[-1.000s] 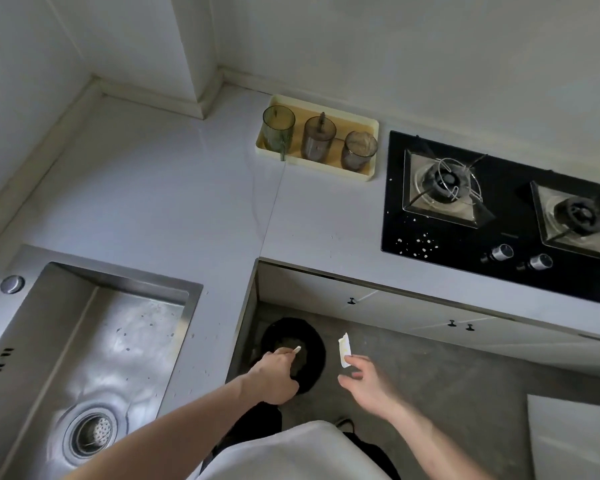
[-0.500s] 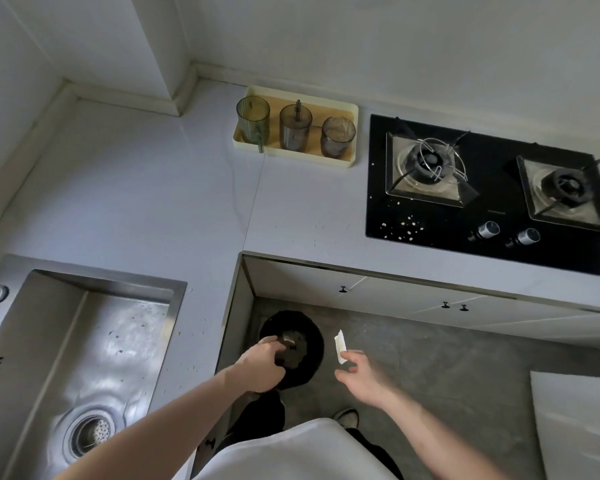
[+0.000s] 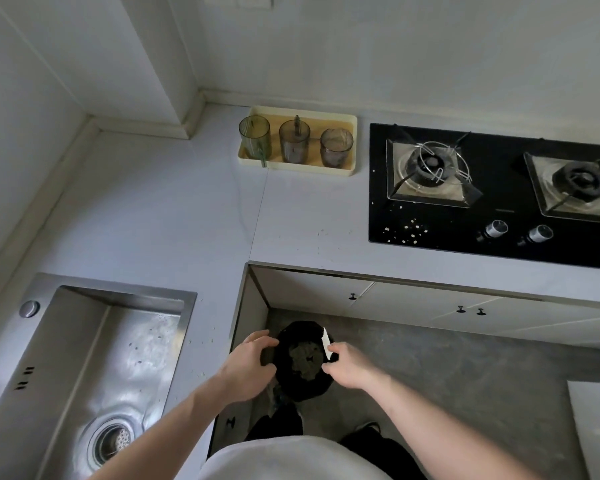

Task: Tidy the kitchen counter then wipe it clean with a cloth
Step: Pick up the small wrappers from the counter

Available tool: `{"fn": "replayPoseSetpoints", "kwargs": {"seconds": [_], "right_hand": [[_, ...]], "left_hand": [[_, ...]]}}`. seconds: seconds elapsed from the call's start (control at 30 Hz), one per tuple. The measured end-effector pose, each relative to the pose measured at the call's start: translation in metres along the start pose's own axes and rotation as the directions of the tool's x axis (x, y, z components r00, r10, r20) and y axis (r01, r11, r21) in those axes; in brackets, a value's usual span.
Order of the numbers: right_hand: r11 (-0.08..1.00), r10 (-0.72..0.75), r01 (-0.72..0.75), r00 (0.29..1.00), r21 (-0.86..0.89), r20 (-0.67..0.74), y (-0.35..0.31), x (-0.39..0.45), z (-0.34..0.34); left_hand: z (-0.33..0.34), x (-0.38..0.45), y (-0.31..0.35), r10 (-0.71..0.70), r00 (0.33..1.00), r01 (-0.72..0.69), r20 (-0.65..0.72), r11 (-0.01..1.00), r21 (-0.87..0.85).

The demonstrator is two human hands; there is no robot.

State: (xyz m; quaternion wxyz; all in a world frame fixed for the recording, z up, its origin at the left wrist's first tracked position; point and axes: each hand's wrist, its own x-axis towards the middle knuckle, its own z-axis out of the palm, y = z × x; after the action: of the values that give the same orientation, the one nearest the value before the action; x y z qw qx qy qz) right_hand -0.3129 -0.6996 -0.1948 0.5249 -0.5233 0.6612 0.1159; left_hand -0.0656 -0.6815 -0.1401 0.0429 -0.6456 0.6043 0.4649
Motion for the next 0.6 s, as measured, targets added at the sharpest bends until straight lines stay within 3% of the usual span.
{"fn": "replayPoseSetpoints", "kwargs": {"seconds": [0.3, 0.6], "right_hand": [[0.988, -0.106, 0.113, 0.992, 0.102, -0.068, 0.031, -0.025, -0.024], [0.927, -0.229, 0.303, 0.925, 0.223, -0.304, 0.095, -0.1, -0.097]], "left_hand": [[-0.006, -0.011, 0.036, 0.058, 0.996, -0.057, -0.073, 0.998, 0.01], [0.0, -0.013, 0.137, 0.199, 0.97, -0.193, -0.136, 0.979, 0.06]]}}
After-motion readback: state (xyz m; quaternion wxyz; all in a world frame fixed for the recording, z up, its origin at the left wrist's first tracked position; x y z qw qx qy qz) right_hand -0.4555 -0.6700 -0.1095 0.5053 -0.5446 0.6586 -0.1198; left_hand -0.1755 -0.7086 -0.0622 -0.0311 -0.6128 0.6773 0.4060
